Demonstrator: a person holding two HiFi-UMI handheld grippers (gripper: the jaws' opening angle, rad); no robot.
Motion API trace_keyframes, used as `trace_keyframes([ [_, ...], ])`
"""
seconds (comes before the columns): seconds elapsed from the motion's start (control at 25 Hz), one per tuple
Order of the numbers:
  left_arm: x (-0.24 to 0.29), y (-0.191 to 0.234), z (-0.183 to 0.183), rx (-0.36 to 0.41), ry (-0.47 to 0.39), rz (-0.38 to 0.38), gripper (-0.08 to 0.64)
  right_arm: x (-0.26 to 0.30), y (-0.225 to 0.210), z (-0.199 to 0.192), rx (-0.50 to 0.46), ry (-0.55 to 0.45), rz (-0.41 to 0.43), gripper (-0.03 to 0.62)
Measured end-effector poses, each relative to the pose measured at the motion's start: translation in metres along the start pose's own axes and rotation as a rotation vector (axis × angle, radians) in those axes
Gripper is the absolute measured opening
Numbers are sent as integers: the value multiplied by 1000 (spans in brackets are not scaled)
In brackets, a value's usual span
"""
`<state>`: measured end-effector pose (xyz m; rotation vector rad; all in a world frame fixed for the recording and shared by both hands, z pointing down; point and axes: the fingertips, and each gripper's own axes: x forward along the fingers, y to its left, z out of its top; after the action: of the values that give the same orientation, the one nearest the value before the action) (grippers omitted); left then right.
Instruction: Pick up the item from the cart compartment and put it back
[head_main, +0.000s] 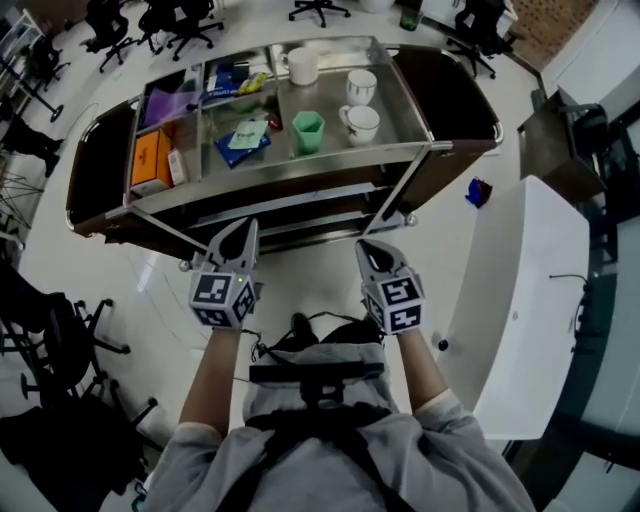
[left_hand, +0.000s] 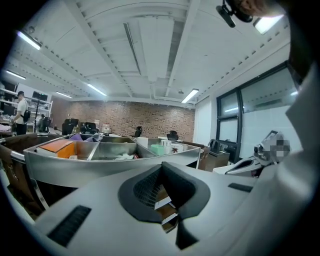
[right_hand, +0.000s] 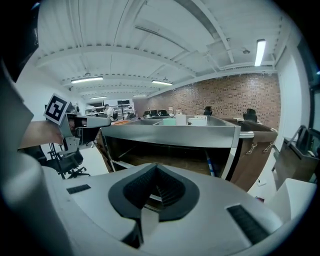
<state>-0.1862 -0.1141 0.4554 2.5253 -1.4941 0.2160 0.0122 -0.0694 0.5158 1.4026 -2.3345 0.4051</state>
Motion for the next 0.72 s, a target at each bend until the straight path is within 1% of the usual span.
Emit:
trace_keyframes([
  [0.2,14,4,9,-5,-12,-8,3,12,-3,18,-18,12,45,9],
  [0.4,28,4,19,-16,-21,34,3,25,-14,40,-48,-21,108,9],
  [0.56,43,3,30,-15,-28,35,3,33,-33,69,-68,-51,126,9],
  [0.6,48,3,36,-16,-34,33,3,34,-38,81,-74,-65,130,15],
  [0.64,54,2,41,-17,-38,30,3,35,-43,93,-79,-76,136,45],
  [0.72,64,0,52,-14,-47,15,3,38,-51,117,-96,-89,155,77],
])
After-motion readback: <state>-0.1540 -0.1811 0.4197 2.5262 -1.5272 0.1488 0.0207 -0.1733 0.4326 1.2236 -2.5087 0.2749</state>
